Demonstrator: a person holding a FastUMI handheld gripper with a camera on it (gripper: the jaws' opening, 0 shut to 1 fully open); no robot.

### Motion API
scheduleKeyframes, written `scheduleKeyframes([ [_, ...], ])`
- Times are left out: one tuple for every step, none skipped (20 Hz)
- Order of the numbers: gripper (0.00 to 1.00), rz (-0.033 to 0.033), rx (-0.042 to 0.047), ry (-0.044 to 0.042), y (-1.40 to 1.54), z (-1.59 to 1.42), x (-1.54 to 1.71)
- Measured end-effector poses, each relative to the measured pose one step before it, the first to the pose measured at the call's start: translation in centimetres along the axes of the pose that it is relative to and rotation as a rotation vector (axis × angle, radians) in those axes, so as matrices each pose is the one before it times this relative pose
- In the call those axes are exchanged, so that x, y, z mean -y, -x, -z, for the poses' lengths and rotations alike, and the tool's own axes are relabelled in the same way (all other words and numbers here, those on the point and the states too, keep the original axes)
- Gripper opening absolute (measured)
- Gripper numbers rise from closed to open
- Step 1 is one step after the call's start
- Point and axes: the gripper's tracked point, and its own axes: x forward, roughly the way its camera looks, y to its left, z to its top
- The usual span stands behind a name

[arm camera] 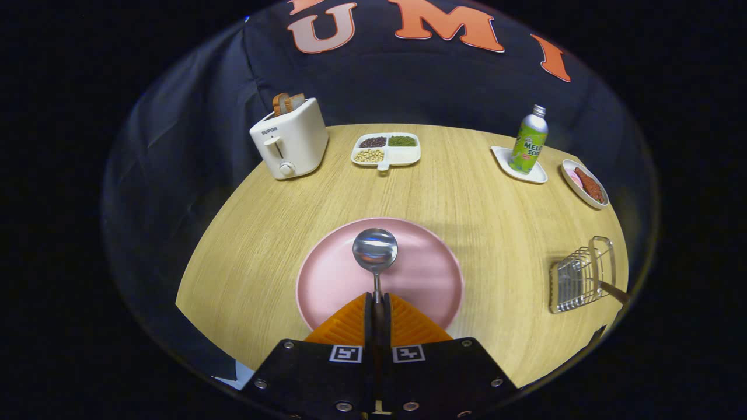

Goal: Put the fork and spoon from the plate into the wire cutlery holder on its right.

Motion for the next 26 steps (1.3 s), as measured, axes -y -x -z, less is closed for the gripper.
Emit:
scheduleKeyframes([
  [0.05,0.0036,-0.00567,-0.00791,0.577,-0.15,0.802],
  [0.04,0.00176,-0.00627,-0.01373,0.583,-0.247,0.877],
  [0.05,0.00452,-0.007,-0.01513,0.605,-0.263,0.971],
  [0.05,0.00587,-0.00556,-0.01772,0.715,-0.26,1.232],
  [0.05,0.00609,-0.00237,-0.01229,0.492,-0.249,1.013],
  [0.05,0.01077,-0.00223,-0.01032,0.519,-0.305,1.218],
  [0.05,0.01372,-0.00659,-0.00663,0.448,-0.097,1.202],
  [0.04,0.01352,-0.00339,-0.00464,0.477,-0.121,1.302],
  [0.05,0.01372,-0.00664,0.00153,0.447,-0.049,1.216],
  [0.05,0.00998,-0.00803,-0.00006,0.508,0.019,1.224],
  [0.05,0.00647,-0.00794,-0.00292,0.534,-0.066,1.235],
  [0.04,0.01057,-0.00686,-0.00731,0.561,-0.13,1.257],
  [0.05,0.01248,-0.00364,-0.00204,0.403,-0.142,1.1],
  [0.05,0.01198,-0.00607,0.00067,0.333,-0.189,1.093],
  [0.04,0.01121,-0.00594,-0.00099,0.459,-0.12,1.202],
  [0.05,0.01327,-0.00781,-0.00105,0.362,-0.065,1.106],
  [0.05,0.01617,-0.00984,0.00148,0.223,-0.003,1.183],
  [0.05,0.01374,-0.01126,-0.00285,0.219,-0.017,1.073],
  [0.05,0.00855,-0.01185,-0.00313,0.227,0.103,0.819],
  [0.05,0.00731,-0.01489,-0.00095,0.086,0.052,0.737],
  [0.05,0.00648,-0.01302,-0.0018,0.012,0.014,0.662],
  [0.05,0.00275,-0.01857,0.00038,0.0,0.135,0.424],
  [0.05,-0.0012,-0.01652,-0.00205,-0.077,-0.041,0.296],
  [0.05,-0.00164,-0.01721,-0.00135,-0.145,-0.015,0.307],
  [0.05,-0.00077,-0.02043,0.00567,-0.163,0.136,0.425],
  [0.05,0.00602,-0.01911,0.00448,-0.195,-0.009,0.486],
])
